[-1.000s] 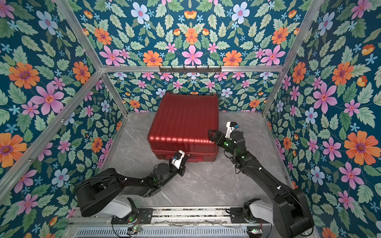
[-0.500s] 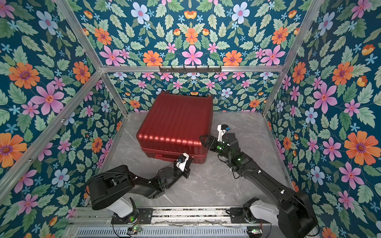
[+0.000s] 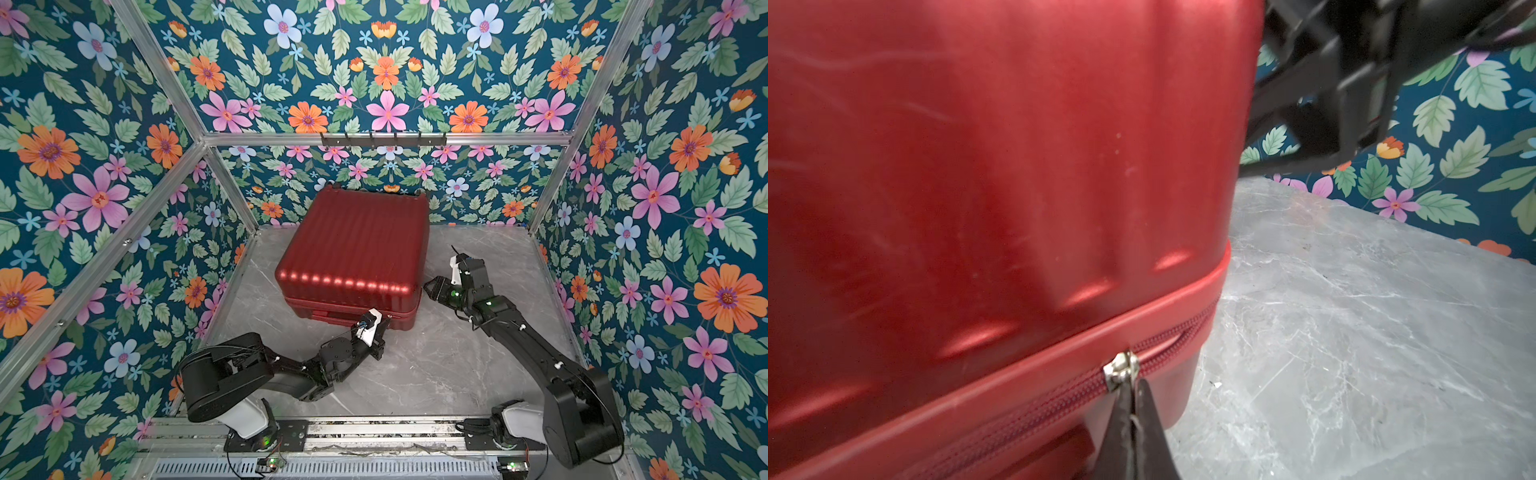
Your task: Pack the luggage
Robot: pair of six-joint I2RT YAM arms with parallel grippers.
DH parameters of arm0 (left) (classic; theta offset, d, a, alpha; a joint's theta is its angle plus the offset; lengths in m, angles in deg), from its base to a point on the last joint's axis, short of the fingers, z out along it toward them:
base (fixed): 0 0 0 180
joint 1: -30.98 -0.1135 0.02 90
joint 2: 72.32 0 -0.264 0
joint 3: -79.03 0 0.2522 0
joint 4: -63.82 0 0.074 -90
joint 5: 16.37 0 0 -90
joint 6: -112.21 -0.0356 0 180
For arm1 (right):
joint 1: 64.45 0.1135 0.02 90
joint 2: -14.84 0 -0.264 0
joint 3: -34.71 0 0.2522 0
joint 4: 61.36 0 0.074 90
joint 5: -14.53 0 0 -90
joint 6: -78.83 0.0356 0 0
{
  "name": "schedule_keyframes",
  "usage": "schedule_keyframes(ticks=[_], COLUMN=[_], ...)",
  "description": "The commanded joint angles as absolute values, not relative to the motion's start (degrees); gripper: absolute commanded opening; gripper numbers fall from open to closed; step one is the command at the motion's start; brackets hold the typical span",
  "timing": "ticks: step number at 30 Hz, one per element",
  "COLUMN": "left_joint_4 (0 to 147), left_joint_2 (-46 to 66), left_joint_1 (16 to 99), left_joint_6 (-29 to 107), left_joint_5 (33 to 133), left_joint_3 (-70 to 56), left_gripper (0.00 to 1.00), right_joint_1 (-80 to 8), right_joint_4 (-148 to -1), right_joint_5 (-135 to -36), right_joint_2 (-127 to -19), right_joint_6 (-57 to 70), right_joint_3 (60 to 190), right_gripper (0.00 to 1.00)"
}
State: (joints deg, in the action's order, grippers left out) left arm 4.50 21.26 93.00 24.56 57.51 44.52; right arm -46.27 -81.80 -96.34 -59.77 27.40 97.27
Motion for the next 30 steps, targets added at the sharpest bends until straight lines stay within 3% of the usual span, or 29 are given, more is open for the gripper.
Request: schedule_keyframes(ticks=[1, 25, 29, 30], left_joint_4=[-0.23, -6.5, -7.68, -7.44], left_joint_2=[21.76, 35.35, 32.88, 31.6], left_joint_1=[93.81, 102.6, 102.96, 103.11], left_joint_6=[23.31, 21.24, 21.56, 21.88], left_joint_5=[59.94, 54.08, 51.68, 51.1], left_joint_3=[42.89, 28.86, 32.33, 33.77], left_gripper=[0.0, 0.0, 0.0, 0.09], right_joint_1=[-46.03, -34.27, -35.28, -36.05], right_joint_4=[-81.7, -80.06, -83.44, -84.16], right_joint_5=[-100.91, -97.62, -94.92, -94.83], right_joint_2=[-61.97, -64.12, -61.73, -61.09], right_joint_6=[26.3, 28.03, 26.99, 26.81], right_joint_3=[98.18, 97.77, 97.97, 97.91], right_gripper=[0.53, 0.52, 0.6, 0.63])
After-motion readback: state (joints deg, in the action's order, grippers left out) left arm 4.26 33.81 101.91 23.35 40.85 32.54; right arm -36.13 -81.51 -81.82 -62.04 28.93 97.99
